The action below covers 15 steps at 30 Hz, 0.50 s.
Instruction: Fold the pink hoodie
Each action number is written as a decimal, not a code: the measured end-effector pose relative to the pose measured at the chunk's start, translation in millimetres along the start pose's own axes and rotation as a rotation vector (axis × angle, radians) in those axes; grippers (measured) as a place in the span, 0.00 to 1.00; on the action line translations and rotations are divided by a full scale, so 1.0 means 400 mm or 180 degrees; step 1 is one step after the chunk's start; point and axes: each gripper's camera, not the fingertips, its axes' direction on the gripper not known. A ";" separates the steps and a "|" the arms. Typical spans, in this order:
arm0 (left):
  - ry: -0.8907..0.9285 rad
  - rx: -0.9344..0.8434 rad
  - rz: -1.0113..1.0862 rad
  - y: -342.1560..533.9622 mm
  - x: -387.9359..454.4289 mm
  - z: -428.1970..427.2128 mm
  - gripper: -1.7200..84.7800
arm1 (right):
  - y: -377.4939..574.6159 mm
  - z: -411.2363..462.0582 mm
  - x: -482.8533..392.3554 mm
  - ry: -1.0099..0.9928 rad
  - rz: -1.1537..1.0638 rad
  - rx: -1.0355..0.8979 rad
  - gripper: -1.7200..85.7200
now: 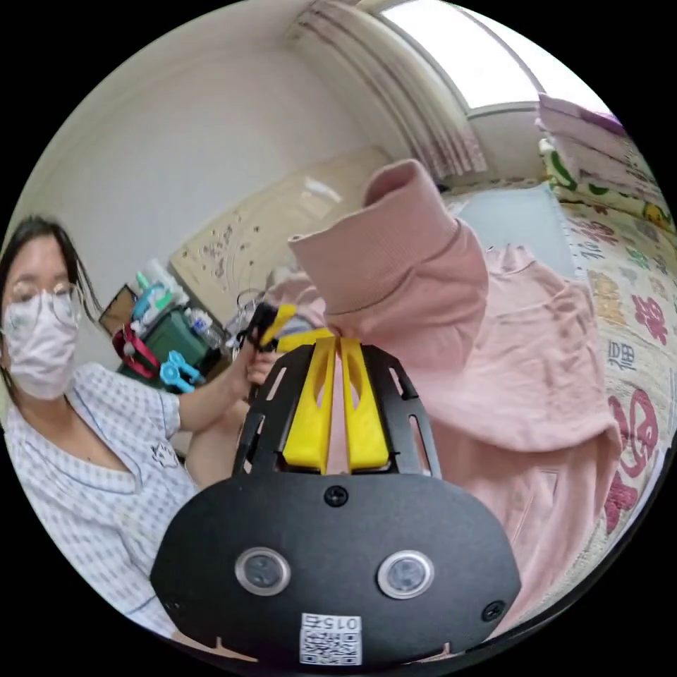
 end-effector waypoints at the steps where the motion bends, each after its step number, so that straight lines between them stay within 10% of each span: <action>1: -0.0041 0.0106 -0.0054 -0.007 -0.017 -0.060 0.21 | 0.048 0.069 -0.042 0.0135 -0.0103 -0.0267 0.02; 6: -0.0865 -0.0100 0.0020 0.001 -0.027 -0.160 0.22 | 0.216 0.196 -0.040 0.0339 0.0026 -0.0837 0.02; 9: -0.1053 -0.0343 -0.0058 0.018 -0.055 -0.160 0.21 | 0.269 0.149 0.016 -0.0285 0.0272 -0.0666 0.02; 15: -0.1754 -0.0790 0.0137 0.008 -0.084 -0.060 0.15 | 0.254 0.023 0.073 0.0424 0.0191 -0.0115 0.08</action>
